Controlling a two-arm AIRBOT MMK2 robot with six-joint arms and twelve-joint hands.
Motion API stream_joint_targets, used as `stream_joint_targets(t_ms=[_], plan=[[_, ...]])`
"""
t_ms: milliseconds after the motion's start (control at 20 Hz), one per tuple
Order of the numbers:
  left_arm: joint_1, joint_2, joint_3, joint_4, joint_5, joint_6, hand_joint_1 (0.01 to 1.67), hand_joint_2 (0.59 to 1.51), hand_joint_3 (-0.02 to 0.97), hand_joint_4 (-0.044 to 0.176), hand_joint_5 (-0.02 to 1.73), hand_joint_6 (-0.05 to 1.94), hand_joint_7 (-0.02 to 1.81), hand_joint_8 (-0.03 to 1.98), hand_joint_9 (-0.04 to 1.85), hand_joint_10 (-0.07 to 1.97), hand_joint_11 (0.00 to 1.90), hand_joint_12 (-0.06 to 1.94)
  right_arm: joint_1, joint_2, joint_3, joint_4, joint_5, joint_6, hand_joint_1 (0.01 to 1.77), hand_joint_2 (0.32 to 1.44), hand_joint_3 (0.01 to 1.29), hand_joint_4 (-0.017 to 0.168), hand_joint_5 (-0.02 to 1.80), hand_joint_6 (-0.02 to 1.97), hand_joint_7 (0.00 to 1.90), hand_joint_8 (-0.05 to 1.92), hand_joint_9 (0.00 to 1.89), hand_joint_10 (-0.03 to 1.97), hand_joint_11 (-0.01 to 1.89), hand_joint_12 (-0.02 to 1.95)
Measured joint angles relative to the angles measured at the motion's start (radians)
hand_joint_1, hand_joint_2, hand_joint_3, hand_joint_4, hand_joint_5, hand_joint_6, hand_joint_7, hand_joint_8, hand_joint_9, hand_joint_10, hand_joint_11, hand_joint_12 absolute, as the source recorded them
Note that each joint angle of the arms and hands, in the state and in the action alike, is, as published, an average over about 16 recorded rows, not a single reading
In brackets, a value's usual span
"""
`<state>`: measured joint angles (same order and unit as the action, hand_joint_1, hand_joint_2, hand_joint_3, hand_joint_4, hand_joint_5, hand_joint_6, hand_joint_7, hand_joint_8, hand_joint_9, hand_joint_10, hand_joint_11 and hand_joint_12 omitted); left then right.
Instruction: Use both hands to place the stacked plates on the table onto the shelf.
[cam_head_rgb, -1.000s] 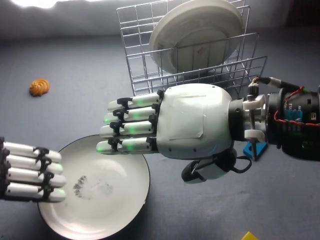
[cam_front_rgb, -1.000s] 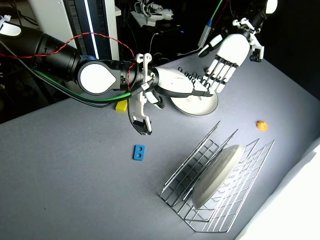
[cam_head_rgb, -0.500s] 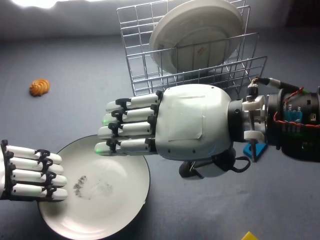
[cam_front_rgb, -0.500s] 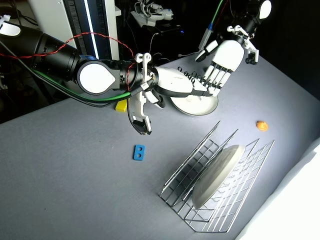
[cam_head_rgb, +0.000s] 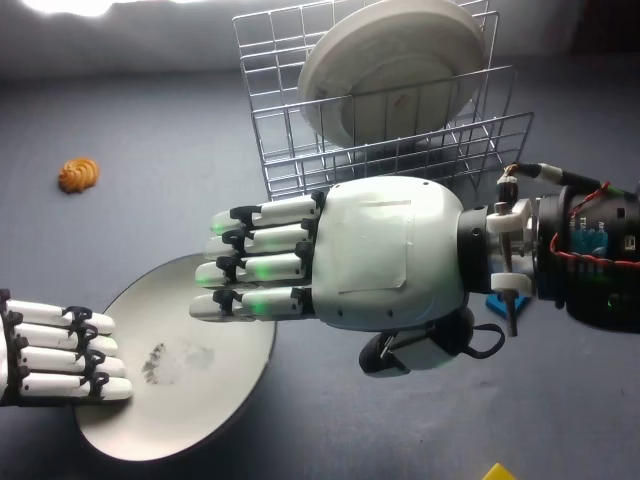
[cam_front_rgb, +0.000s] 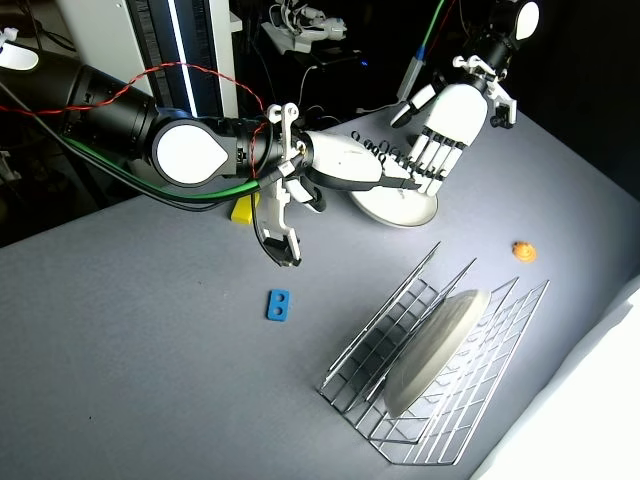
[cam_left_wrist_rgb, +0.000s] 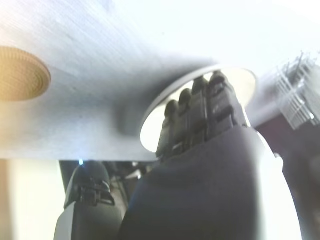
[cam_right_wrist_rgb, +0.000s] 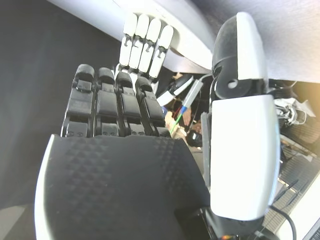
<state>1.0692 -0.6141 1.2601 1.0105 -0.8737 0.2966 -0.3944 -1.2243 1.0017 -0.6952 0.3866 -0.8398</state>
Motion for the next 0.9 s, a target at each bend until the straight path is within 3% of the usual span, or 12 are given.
stream_joint_targets(t_ms=[500,900], plan=[[0.04,0.004,-0.037,-0.044,0.063,-0.019,0.01,1.159,0.015,-0.007,0.02,-0.03,0.05,0.0,0.04,0.0,0.02,-0.02,-0.018,-0.033,-0.001,0.091,0.004,-0.13,1.07,0.97,0.02,0.006,0.02,0.02,0.01,0.01,0.02,0.0,0.02,-0.01],[0.057,0.007,-0.054,-0.073,0.076,-0.024,0.01,1.153,0.016,-0.008,0.01,-0.03,0.04,0.0,0.05,0.0,0.02,-0.03,-0.027,-0.134,0.049,0.222,0.021,-0.265,1.08,0.98,0.02,0.006,0.02,0.02,0.01,0.01,0.02,0.0,0.02,-0.01]])
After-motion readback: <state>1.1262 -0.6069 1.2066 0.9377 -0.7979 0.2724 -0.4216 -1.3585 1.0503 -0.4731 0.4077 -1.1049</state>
